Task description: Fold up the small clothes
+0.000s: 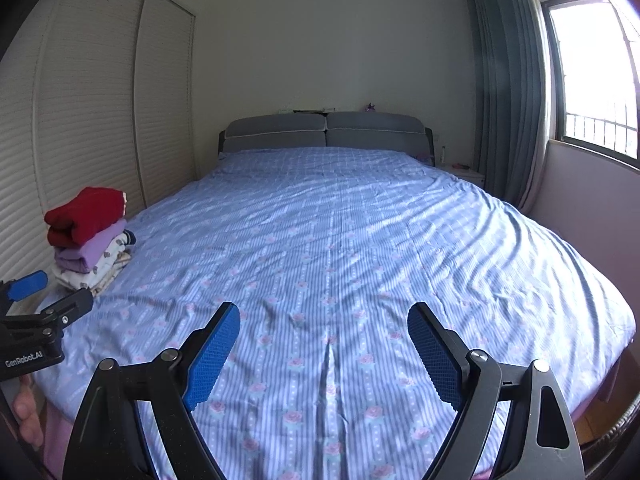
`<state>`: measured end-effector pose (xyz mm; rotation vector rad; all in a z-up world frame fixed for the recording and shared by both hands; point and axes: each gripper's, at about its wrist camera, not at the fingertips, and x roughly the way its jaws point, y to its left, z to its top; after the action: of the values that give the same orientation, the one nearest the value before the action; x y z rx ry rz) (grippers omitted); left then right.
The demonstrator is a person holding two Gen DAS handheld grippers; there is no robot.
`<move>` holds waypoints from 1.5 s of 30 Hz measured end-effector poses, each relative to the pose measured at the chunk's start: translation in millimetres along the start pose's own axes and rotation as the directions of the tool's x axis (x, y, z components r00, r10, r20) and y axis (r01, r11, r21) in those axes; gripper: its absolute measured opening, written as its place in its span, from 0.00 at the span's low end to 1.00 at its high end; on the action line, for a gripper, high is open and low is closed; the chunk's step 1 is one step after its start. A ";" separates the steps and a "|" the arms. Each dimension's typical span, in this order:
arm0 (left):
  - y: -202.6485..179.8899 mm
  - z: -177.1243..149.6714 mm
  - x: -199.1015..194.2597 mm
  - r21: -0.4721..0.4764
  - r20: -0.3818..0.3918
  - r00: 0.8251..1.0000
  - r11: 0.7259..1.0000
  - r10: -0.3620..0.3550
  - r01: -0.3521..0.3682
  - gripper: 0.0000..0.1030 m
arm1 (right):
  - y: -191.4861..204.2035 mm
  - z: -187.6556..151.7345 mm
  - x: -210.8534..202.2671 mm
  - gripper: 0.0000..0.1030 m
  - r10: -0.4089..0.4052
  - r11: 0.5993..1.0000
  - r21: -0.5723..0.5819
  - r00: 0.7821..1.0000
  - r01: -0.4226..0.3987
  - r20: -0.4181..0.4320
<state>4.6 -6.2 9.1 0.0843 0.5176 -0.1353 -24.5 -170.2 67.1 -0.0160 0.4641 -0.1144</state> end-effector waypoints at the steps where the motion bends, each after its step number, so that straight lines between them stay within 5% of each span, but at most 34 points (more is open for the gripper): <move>1: -1.5 -0.9 0.7 0.001 -0.003 1.000 1.000 -0.003 0.003 1.00 | -0.2 0.1 -0.7 0.84 -0.009 1.000 -0.007 1.000 0.009 0.005; 45: -4.6 -3.3 -0.2 0.014 -0.015 1.000 1.000 -0.006 0.006 1.00 | -1.9 2.2 -0.7 0.84 0.023 1.000 0.017 1.000 -0.023 -0.009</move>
<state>2.1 -10.3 6.1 0.0977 0.5314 -0.1447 -24.3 -172.0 69.4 0.0065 0.4724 -0.0962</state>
